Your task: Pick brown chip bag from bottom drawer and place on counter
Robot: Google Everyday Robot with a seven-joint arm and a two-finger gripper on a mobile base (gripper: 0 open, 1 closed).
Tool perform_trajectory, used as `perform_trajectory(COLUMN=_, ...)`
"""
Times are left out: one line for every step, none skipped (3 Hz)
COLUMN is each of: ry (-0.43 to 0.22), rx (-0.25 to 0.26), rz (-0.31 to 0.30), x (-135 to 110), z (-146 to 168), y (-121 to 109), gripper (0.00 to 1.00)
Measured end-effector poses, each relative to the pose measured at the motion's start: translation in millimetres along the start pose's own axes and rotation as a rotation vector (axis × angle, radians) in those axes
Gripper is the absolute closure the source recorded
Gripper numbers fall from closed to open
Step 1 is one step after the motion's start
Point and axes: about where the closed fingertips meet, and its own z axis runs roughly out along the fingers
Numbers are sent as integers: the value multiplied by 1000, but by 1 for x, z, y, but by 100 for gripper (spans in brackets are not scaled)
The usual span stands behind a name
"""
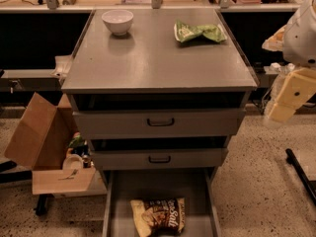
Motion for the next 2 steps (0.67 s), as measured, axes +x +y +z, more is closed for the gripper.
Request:
perform_trajectory(ry=0, rx=0, rz=0, x=0, z=0, y=0, gripper=0)
perform_trajectory(ry=12, rx=-17, rz=-20, x=4, z=20, y=12, gripper=0)
